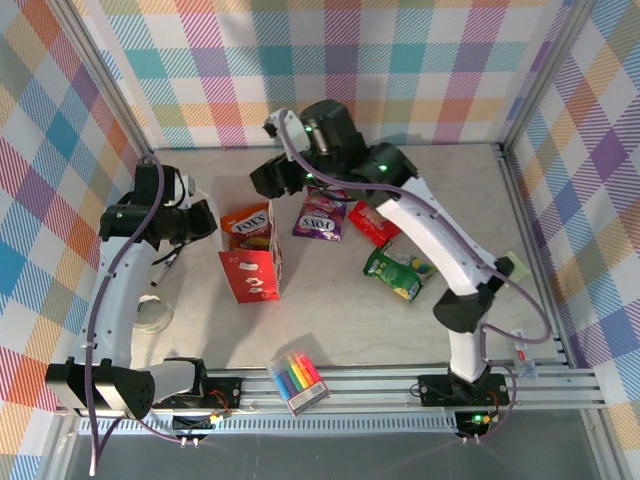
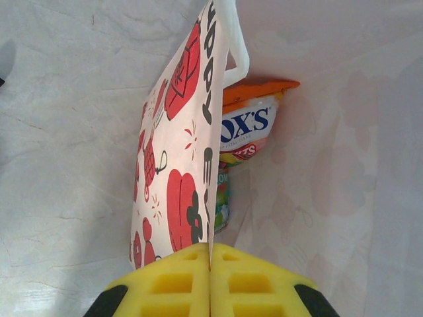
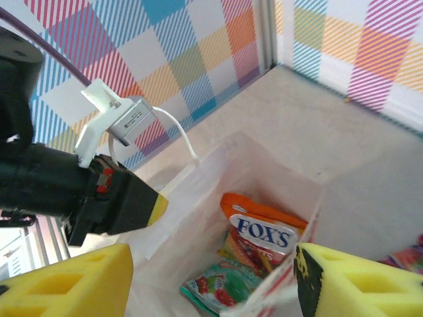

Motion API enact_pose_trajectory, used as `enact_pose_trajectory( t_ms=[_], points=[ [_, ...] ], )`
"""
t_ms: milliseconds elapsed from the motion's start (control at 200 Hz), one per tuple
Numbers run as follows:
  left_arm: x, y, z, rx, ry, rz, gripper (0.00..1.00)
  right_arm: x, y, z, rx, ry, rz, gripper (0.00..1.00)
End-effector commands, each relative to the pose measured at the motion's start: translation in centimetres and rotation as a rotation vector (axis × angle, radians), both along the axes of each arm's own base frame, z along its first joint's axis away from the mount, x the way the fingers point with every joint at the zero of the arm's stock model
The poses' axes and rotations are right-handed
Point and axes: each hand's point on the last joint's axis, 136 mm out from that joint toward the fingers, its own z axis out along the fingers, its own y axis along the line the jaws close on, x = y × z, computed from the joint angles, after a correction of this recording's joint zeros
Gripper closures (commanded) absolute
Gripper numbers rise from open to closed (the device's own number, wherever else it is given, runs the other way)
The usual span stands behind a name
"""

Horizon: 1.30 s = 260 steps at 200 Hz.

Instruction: Place the snacks into the paper bag

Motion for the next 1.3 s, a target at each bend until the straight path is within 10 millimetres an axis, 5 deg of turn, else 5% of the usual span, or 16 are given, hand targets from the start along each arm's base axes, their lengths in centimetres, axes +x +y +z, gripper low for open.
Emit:
enact_pose_trajectory(
  t_ms=[0,290,585,995,1295],
  points=[
    [-0.1,0.3,0.0,0.002,0.016,0.006,0.96,0.2,-2.9,0.6,-0.06,-0.093,-0.077,0.31],
    [0.1,0.3,0.1,-0.003,0.012,0.009,0.96,0.9,-9.5,-4.2,-0.235,-0.14,-0.28,0.13],
    [-0.1,0.6,0.5,0.016,0.013,0.013,0.96,-0.1,-17.0,-14.3,-0.336,0.126,-0.469,0.05],
    [0.2,0.4,0.5,0.005,0.013,0.009,0.96,-1.9,-26.6,-22.2,-0.303,0.426,-0.756,0.01],
    [0.3,0.3,0.4,0.002,0.019,0.005,0.96,-3.0,-28.7,-27.7,-0.094,0.747,-0.827,0.01]
  ],
)
